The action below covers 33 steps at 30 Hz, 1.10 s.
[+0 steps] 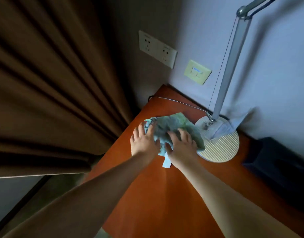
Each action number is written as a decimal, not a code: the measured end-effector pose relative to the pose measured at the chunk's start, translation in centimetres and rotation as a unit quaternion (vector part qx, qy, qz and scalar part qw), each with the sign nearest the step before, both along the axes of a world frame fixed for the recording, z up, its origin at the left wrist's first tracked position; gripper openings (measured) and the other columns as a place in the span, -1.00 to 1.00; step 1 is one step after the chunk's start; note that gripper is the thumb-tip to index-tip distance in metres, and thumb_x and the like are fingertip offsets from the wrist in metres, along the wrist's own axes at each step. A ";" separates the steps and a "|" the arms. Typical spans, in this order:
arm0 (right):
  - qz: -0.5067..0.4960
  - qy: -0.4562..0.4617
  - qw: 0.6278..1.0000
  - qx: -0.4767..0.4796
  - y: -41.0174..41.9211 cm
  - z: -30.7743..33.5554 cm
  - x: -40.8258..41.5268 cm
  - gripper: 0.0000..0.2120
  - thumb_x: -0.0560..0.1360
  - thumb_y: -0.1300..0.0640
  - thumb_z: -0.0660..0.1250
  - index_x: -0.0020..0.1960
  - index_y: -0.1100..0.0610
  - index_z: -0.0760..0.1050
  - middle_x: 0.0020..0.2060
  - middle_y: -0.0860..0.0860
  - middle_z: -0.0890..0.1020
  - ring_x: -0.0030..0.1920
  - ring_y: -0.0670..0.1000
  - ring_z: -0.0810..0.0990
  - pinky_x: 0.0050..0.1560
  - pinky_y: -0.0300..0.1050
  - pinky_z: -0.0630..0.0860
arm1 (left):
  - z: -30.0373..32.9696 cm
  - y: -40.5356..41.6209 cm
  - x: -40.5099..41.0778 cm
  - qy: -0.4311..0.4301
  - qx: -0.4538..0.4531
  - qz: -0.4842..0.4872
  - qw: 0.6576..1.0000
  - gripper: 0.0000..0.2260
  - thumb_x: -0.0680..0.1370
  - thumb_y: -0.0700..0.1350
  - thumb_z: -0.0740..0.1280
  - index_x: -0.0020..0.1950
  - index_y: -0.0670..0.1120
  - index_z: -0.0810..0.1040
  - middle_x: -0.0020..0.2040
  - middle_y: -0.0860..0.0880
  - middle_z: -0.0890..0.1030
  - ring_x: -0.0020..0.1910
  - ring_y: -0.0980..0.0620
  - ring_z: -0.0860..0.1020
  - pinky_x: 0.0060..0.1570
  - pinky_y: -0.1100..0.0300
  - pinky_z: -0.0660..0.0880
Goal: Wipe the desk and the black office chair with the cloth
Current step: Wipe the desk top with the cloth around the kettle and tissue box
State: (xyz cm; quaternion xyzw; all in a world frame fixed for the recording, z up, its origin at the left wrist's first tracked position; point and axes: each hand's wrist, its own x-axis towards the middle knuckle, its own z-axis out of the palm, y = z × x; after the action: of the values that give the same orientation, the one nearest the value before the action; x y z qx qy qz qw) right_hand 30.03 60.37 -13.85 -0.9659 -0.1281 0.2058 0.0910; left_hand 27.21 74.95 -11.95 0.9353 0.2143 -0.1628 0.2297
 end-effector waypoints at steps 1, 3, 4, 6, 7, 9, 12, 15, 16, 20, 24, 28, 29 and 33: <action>-0.005 -0.017 1.000 -0.007 0.4 -1.0 0.0 -0.47 0.63 -0.22 0.14 0.57 -0.18 0.19 0.60 0.06 0.14 0.59 0.14 0.13 0.47 0.18 0.22 | -0.8 0.3 0.5 -0.027 0.035 -0.075 0.996 -0.37 0.59 0.07 0.26 0.59 0.22 0.01 0.57 -0.02 0.09 0.55 -0.13 0.08 0.51 -0.06 0.14; -0.016 -0.081 0.997 -0.005 1.0 -2.8 -0.3 -0.43 0.58 -0.22 0.15 0.56 -0.10 0.29 0.58 0.12 0.25 0.55 0.19 0.29 0.41 0.24 0.32 | -2.0 0.8 1.4 -0.047 0.053 -0.189 0.979 -0.40 0.61 0.02 0.23 0.60 0.19 0.03 0.59 0.04 0.10 0.57 -0.07 0.04 0.54 -0.01 0.06; -0.015 -0.104 0.994 -0.002 1.2 -3.6 -0.4 -0.42 0.55 -0.21 0.16 0.53 -0.05 0.36 0.55 0.16 0.32 0.50 0.22 0.37 0.36 0.25 0.37 | -2.7 0.9 1.7 -0.042 0.060 -0.225 0.972 -0.40 0.62 0.01 0.21 0.61 0.18 0.02 0.59 0.05 0.10 0.58 -0.05 0.02 0.55 0.00 0.02; -0.012 -0.131 0.991 -0.001 1.5 -5.2 -0.1 -0.42 0.54 -0.19 0.17 0.50 0.00 0.41 0.53 0.19 0.36 0.48 0.24 0.40 0.34 0.23 0.38 | -4.1 1.3 2.5 -0.030 0.064 -0.245 0.967 -0.41 0.64 0.02 0.17 0.62 0.15 -0.02 0.61 0.08 0.07 0.59 0.01 -0.02 0.56 0.05 -0.07; -0.010 -0.144 0.990 -0.004 1.6 -5.7 0.1 -0.42 0.55 -0.18 0.18 0.50 0.02 0.41 0.53 0.20 0.35 0.48 0.25 0.38 0.35 0.22 0.35 | -4.5 1.4 2.8 -0.031 0.064 -0.241 0.968 -0.42 0.65 0.04 0.14 0.62 0.14 -0.03 0.61 0.08 0.07 0.60 0.03 -0.03 0.56 0.06 -0.10; -0.004 -0.183 0.983 -0.005 2.2 -6.6 1.5 -0.44 0.57 -0.16 0.19 0.50 0.05 0.41 0.53 0.22 0.34 0.48 0.26 0.38 0.36 0.21 0.35 | -5.2 1.7 4.1 -0.043 0.061 -0.232 0.970 -0.44 0.66 0.06 0.09 0.63 0.12 -0.03 0.62 0.07 0.06 0.60 0.04 -0.03 0.57 0.07 -0.14; 0.011 -0.235 0.972 0.006 2.8 -7.5 5.0 -0.46 0.57 -0.12 0.20 0.48 0.08 0.44 0.51 0.23 0.37 0.46 0.27 0.40 0.34 0.21 0.39 | -5.4 2.1 7.0 -0.060 0.048 -0.209 0.975 -0.43 0.65 0.08 0.10 0.63 0.10 0.00 0.62 0.06 0.06 0.60 0.03 -0.03 0.57 0.08 -0.19; 0.033 -0.262 0.965 0.010 3.7 -8.0 9.6 -0.47 0.56 -0.10 0.18 0.46 0.08 0.46 0.47 0.24 0.42 0.42 0.29 0.44 0.32 0.21 0.42 | -5.9 2.9 11.0 -0.066 0.021 -0.179 0.981 -0.44 0.66 0.07 0.12 0.63 0.08 0.01 0.63 0.06 0.04 0.61 0.04 -0.05 0.56 0.10 -0.20; 0.033 -0.268 0.963 0.005 4.1 -8.1 11.1 -0.47 0.56 -0.11 0.17 0.47 0.07 0.46 0.47 0.24 0.42 0.42 0.29 0.44 0.33 0.20 0.42 | -6.1 3.1 12.4 -0.064 0.012 -0.171 0.983 -0.44 0.66 0.05 0.11 0.63 0.08 0.00 0.64 0.07 0.02 0.61 0.06 -0.07 0.57 0.10 -0.18; 0.034 -0.247 0.968 -0.041 5.0 -8.7 14.7 -0.32 0.48 -0.15 0.33 0.54 0.04 0.29 0.54 0.21 0.33 0.51 0.28 0.32 0.40 0.17 0.32 | -6.0 3.4 15.9 -0.045 -0.006 -0.154 0.987 -0.47 0.68 0.02 0.03 0.64 0.07 -0.04 0.64 0.10 -0.07 0.60 0.10 -0.13 0.57 0.10 -0.15; 0.031 -0.222 0.974 -0.035 5.3 -8.6 14.7 -0.29 0.45 -0.15 0.34 0.54 0.04 0.31 0.55 0.20 0.31 0.52 0.28 0.30 0.43 0.19 0.29 | -6.0 3.4 15.9 -0.035 -0.002 -0.151 0.988 -0.48 0.68 0.03 0.01 0.64 0.06 -0.04 0.64 0.10 -0.08 0.60 0.10 -0.14 0.57 0.09 -0.16; 0.030 -0.223 0.974 -0.011 5.1 -8.0 13.4 -0.42 0.52 -0.14 0.13 0.47 0.05 0.44 0.46 0.20 0.44 0.41 0.30 0.44 0.38 0.20 0.36 | -5.5 2.7 14.3 -0.033 0.001 -0.133 0.991 -0.48 0.69 0.04 0.01 0.64 0.06 -0.02 0.64 0.10 -0.06 0.61 0.07 -0.14 0.57 0.08 -0.16; 0.035 -0.233 0.972 0.000 4.9 -8.0 12.5 -0.44 0.52 -0.12 0.13 0.45 0.05 0.48 0.44 0.21 0.47 0.38 0.30 0.48 0.36 0.20 0.39 | -5.4 2.4 13.3 -0.032 0.002 -0.132 0.991 -0.48 0.69 0.04 0.02 0.64 0.06 -0.03 0.64 0.10 -0.07 0.61 0.07 -0.15 0.57 0.09 -0.17; 0.062 -0.239 0.969 0.019 3.4 -7.8 7.0 -0.50 0.54 -0.11 0.21 0.42 0.03 0.50 0.45 0.18 0.46 0.42 0.27 0.45 0.36 0.21 0.40 | -5.5 1.1 7.1 -0.019 0.038 -0.127 0.991 -0.46 0.68 0.08 0.01 0.64 0.06 -0.06 0.63 0.08 -0.05 0.60 0.03 -0.13 0.57 0.06 -0.16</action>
State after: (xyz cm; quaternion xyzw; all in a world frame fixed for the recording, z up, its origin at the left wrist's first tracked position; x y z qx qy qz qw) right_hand 37.00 63.79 -21.61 -0.9753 -0.2099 -0.0282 0.0634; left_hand 34.32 76.03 -17.45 0.9659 0.0952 -0.1643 0.1758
